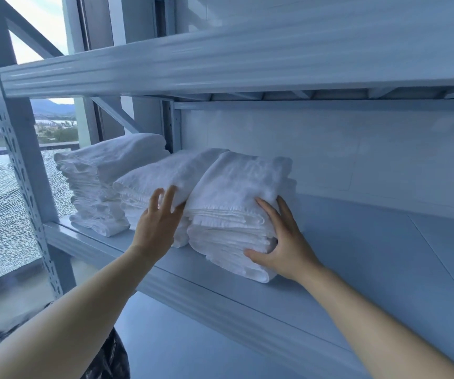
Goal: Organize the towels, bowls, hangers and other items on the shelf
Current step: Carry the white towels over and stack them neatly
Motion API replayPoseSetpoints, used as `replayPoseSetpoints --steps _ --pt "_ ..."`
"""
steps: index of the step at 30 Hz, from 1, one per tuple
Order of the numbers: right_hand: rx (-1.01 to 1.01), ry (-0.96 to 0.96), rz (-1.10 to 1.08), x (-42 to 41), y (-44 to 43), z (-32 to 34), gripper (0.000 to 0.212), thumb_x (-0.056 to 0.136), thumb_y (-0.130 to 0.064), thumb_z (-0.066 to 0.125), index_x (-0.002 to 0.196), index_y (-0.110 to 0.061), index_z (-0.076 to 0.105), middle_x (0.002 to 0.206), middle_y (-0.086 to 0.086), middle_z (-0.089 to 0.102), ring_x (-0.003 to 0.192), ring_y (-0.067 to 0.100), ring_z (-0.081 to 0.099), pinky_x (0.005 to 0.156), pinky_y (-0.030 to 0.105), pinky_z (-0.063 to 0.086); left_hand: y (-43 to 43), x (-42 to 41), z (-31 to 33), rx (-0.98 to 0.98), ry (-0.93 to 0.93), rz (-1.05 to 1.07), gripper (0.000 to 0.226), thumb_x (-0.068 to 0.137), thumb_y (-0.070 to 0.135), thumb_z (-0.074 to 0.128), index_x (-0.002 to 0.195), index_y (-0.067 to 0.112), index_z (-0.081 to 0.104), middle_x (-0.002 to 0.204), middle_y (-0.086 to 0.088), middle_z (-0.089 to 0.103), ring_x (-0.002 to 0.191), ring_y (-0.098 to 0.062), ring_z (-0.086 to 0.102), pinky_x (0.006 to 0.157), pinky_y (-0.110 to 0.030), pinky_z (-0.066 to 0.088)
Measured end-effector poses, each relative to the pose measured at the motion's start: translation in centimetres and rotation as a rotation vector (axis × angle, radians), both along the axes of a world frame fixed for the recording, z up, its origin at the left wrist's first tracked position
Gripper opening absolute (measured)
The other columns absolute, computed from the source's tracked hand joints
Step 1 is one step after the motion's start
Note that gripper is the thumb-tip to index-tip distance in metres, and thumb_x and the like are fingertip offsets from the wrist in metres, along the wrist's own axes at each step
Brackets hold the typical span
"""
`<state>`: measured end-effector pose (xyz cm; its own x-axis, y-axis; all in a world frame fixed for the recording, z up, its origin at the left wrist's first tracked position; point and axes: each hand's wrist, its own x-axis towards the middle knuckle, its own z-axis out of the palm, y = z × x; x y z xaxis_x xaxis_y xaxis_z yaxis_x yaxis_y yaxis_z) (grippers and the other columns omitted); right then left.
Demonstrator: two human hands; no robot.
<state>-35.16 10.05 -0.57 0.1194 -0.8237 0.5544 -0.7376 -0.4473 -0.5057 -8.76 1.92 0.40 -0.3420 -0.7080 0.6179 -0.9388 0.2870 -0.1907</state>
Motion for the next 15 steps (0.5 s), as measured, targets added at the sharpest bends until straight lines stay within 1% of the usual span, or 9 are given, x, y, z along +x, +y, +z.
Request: replayPoseSetpoints --steps 3,5,7,9,10,12,15 --pt "-0.026 0.001 0.003 -0.1 0.0 -0.3 0.095 0.064 -0.047 0.076 0.13 -0.068 0.011 0.148 -0.028 -0.008 0.122 -0.029 -0.009 0.087 0.002 0.023 0.4 0.0 0.4 -0.013 -0.009 -0.018 0.051 0.047 0.0 0.084 0.096 0.005 0.069 0.128 -0.009 0.025 0.11 -0.044 0.047 0.046 -0.036 0.055" --pt "-0.035 -0.006 0.003 -0.1 -0.1 -0.4 0.094 0.064 -0.047 0.076 0.13 -0.067 0.012 0.148 -0.028 -0.007 0.124 -0.028 -0.008 0.085 -0.001 0.022 0.5 -0.1 0.6 -0.008 0.008 -0.031 0.045 0.05 -0.001 0.082 0.092 0.005 0.07 0.127 -0.009 0.029 0.108 -0.043 0.048 0.043 -0.036 0.054" --pt "-0.041 -0.023 0.001 -0.2 0.0 -0.5 0.093 0.065 -0.046 0.076 0.131 -0.066 0.013 0.149 -0.027 -0.006 0.132 -0.019 -0.002 0.086 0.001 0.025 0.7 -0.2 0.7 -0.013 0.03 -0.053 0.041 0.05 -0.002 0.082 0.089 0.004 0.071 0.128 -0.009 0.034 0.108 -0.044 0.049 0.041 -0.036 0.054" --pt "-0.049 -0.039 -0.004 -0.3 0.2 -0.6 0.093 0.065 -0.044 0.076 0.131 -0.065 0.015 0.15 -0.026 -0.006 0.138 -0.008 0.004 0.09 0.008 0.031 1.1 -0.3 0.8 -0.032 0.037 -0.081 0.039 0.048 -0.003 0.083 0.085 0.005 0.071 0.125 -0.008 0.034 0.106 -0.044 0.051 0.04 -0.035 0.053" --pt "-0.053 -0.047 -0.004 -0.3 0.3 -0.6 0.093 0.065 -0.043 0.077 0.131 -0.065 0.015 0.15 -0.025 -0.005 0.14 -0.006 0.005 0.093 0.012 0.033 1.4 -0.3 0.9 -0.045 0.032 -0.09 0.038 0.047 -0.003 0.083 0.083 0.005 0.072 0.123 -0.008 0.035 0.104 -0.044 0.052 0.038 -0.034 0.052" --pt "-0.058 -0.068 0.004 -0.4 0.6 -0.7 0.093 0.065 -0.041 0.078 0.131 -0.065 0.017 0.151 -0.023 -0.003 0.14 -0.003 0.008 0.096 0.018 0.039 2.1 -0.2 1.1 -0.072 0.01 -0.092 0.038 0.044 -0.002 0.084 0.079 0.006 0.072 0.121 -0.011 0.044 0.101 -0.044 0.054 0.034 -0.029 0.049" --pt "-0.063 -0.078 0.02 -0.8 0.9 -0.6 0.093 0.064 -0.038 0.078 0.131 -0.063 0.019 0.152 -0.02 0.0 0.141 -0.001 0.012 0.098 0.022 0.042 3.1 -0.2 1.1 -0.083 -0.011 -0.081 0.038 0.042 0.0 0.084 0.077 0.007 0.072 0.117 -0.016 0.057 0.099 -0.044 0.056 0.033 -0.025 0.044"
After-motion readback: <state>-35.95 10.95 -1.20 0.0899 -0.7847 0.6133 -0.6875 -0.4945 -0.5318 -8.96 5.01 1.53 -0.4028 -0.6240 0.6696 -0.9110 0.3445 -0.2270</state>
